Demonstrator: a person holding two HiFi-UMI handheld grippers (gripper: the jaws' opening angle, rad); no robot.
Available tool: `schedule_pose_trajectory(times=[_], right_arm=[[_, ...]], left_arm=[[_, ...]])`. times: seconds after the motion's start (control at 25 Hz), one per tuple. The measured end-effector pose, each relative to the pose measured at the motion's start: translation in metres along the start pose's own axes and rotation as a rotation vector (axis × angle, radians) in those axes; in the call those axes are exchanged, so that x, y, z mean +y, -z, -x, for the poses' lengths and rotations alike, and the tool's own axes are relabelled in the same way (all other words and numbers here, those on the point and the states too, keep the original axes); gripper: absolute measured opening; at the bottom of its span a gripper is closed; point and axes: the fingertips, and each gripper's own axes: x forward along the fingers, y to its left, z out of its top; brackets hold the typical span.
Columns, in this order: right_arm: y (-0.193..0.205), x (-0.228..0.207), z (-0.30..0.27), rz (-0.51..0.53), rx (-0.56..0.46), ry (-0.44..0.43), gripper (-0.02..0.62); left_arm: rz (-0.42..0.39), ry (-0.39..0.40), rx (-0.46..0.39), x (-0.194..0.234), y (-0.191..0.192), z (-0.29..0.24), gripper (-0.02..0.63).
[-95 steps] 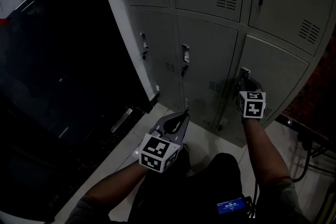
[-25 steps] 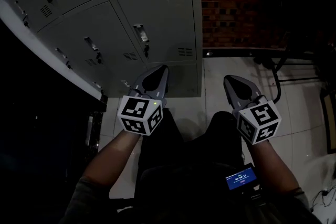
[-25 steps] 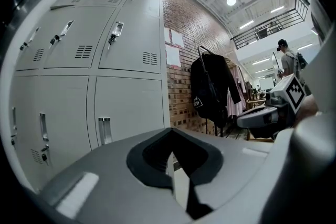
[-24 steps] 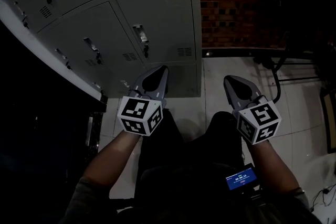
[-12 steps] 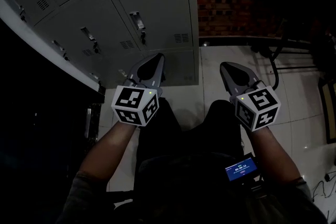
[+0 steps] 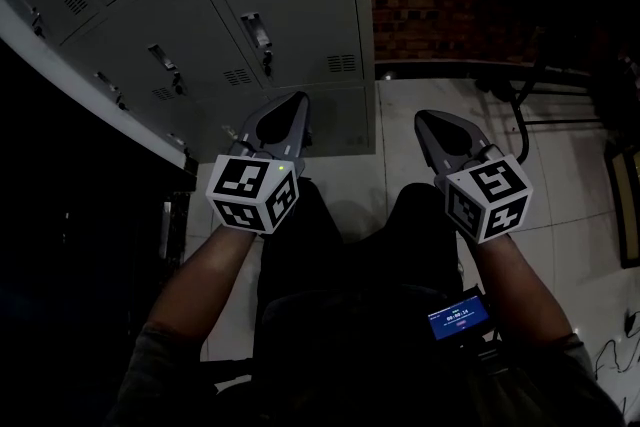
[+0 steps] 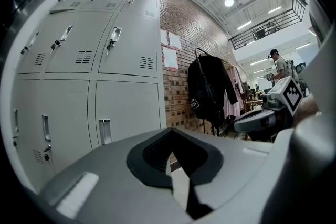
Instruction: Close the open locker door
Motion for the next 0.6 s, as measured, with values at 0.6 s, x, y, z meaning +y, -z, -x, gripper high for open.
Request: schedule_pose_trajectory(times=[0.6], right_arm=[[-0.0027,0.003,0.009,-0.002,-0.002,0.003,0.0]], left_arm=[[0.004,0.011,0.004,-0.0089,-0.004,0.0027,0.002]])
